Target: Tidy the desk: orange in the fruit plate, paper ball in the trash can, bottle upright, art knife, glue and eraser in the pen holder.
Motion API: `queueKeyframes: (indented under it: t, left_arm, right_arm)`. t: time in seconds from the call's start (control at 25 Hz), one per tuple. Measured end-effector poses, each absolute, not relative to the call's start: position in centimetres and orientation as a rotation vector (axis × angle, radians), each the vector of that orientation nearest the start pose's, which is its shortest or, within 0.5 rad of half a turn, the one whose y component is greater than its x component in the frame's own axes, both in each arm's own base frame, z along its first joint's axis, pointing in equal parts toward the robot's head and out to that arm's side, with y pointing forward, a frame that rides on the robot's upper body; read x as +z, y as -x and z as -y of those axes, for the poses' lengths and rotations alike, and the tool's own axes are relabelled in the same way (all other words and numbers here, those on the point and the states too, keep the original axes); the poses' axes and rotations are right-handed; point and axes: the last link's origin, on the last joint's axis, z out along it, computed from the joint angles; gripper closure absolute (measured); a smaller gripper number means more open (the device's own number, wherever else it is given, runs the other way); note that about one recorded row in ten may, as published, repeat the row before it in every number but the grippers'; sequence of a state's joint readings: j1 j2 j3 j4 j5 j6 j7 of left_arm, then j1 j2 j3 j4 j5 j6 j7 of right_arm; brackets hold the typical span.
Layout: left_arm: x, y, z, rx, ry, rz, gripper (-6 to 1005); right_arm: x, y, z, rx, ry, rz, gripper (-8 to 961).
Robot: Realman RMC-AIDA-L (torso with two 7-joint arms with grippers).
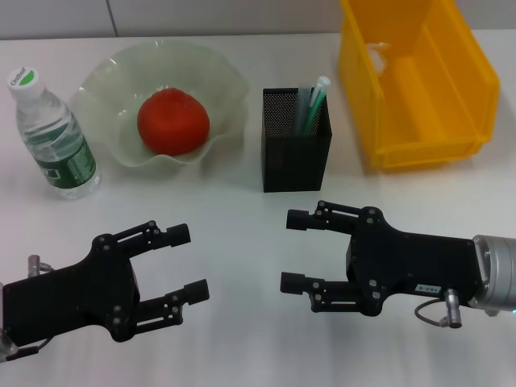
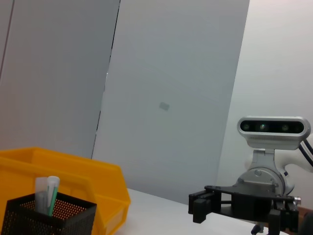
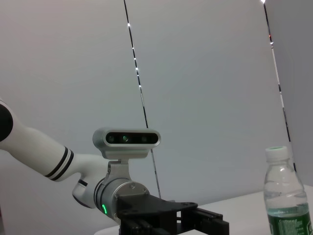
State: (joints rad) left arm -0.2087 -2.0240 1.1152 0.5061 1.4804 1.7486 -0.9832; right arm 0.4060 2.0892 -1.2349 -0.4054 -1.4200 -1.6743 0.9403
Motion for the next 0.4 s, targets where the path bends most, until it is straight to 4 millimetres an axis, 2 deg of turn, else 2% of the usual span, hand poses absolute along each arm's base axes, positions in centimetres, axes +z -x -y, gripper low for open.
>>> queueKeyframes:
  t: [0.4]
  left_arm:
    - [-1.31, 29.33, -21.93, -1.095, 2.687, 0.428, 243]
  right_arm:
    - [-5.97, -24.03, -25.32, 1.173, 2.800, -0.295, 180]
